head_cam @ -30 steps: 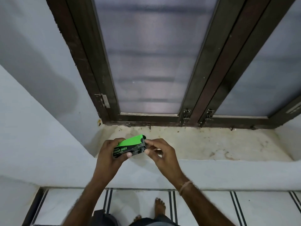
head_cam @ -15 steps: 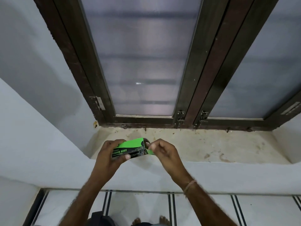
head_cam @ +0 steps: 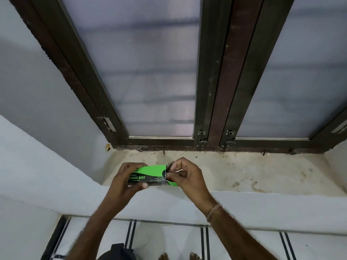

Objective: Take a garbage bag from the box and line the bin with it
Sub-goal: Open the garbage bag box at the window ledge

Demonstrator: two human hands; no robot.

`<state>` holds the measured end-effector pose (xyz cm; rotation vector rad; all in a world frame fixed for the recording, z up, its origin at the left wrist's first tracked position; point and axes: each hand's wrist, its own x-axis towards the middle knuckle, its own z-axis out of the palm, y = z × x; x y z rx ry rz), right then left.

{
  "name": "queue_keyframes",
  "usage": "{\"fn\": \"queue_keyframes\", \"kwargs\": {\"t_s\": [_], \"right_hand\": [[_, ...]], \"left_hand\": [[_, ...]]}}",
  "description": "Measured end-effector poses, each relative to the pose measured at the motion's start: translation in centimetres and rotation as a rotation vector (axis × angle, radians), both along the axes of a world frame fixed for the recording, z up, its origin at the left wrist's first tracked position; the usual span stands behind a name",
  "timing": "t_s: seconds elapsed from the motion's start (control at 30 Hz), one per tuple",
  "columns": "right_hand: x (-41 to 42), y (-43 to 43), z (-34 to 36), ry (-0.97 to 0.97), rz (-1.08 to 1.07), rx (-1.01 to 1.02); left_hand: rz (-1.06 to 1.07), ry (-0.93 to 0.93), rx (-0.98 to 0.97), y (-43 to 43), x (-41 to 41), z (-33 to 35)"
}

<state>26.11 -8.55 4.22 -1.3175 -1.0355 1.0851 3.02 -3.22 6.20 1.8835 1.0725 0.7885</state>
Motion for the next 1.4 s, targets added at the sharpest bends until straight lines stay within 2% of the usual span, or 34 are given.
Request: {"fn": "queue_keyframes", "kwargs": {"t_s": [0.1,0.27,0.43,0.53,0.77,0.93,1.1,1.23,1.4], "right_hand": [[0.0,-0.1,0.6,-0.054,-0.008,0.035],[0.4,-0.5,1.5,-0.408,-0.001,0.2],[1.7,-0.2,1.8,-0.622,0.059,0.333],[2.0,0.0,2.0,-0.682,0.071,0.368],[2.3,-0.2,1.3,-0.687,0.048,0.37],[3.7,-0.2,0.3,-0.558,-0.011,0.252],[2.3,-0.8,1.1,0.015,0.09,-0.05],[1.3,0.2,0.8,0.099,0.004,-0.157],[4.2,0.6,0.0,0.208,-0.172,-0.153]], "left_hand": [[0.013,-0.053,-0.036,-0.5,0.3,-0.2],[0.04,-0.084,-0.07,-1.0,0.9,-0.1],[0.03,-0.094,-0.155,-1.3,1.1,-0.2],[0.034,-0.084,-0.19,-1.2,0.9,-0.3],[0.041,-0.084,-0.228,-1.1,0.9,-0.3],[0.07,-0.032,-0.178,-0.7,-0.4,-0.4],[0.098,0.019,-0.063,-0.3,0.2,-0.6],[0.07,0.095,0.026,0.4,1.2,-1.0],[0.18,0.271,0.073,2.5,0.0,-3.7]]}}
